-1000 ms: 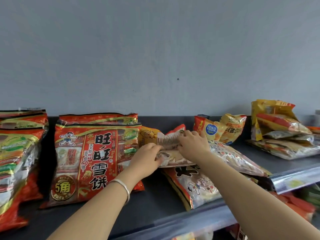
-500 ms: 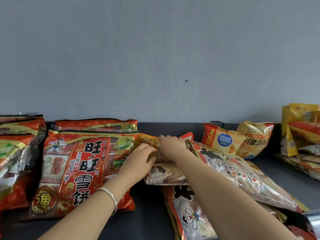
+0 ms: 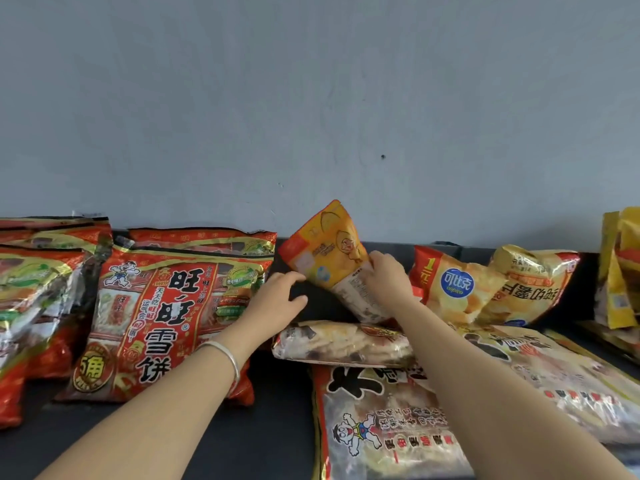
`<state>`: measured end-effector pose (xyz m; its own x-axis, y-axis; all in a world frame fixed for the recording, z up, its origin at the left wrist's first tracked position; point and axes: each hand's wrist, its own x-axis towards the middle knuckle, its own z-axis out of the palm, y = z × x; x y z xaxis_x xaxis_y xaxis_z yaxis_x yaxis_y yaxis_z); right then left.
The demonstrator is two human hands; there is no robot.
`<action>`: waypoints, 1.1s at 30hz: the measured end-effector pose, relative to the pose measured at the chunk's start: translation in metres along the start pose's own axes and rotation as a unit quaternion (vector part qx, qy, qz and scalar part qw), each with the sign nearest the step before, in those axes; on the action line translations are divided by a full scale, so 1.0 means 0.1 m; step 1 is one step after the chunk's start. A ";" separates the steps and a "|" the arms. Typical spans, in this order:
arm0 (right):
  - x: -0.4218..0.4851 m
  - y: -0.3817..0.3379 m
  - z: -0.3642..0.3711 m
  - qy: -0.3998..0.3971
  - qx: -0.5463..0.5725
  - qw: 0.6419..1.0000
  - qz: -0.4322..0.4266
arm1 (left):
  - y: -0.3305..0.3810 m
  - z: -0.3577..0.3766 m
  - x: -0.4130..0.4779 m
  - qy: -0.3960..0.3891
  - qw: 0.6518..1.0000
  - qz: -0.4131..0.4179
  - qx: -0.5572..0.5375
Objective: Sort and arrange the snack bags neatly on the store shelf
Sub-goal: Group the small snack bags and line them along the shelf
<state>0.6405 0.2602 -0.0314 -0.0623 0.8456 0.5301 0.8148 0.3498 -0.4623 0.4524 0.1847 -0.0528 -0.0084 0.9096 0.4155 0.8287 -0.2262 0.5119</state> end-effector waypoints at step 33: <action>-0.53 -0.01 -0.62 -0.117 0.352 0.922 0.111 | 0.77 0.18 -0.15 0.073 0.773 -0.153 -0.612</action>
<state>0.6789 0.1899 -0.0151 -0.1289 0.9629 0.2369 0.2507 0.2628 -0.9317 0.5262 0.1604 -0.0331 -0.2363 0.9570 0.1680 -0.3728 -0.2490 0.8939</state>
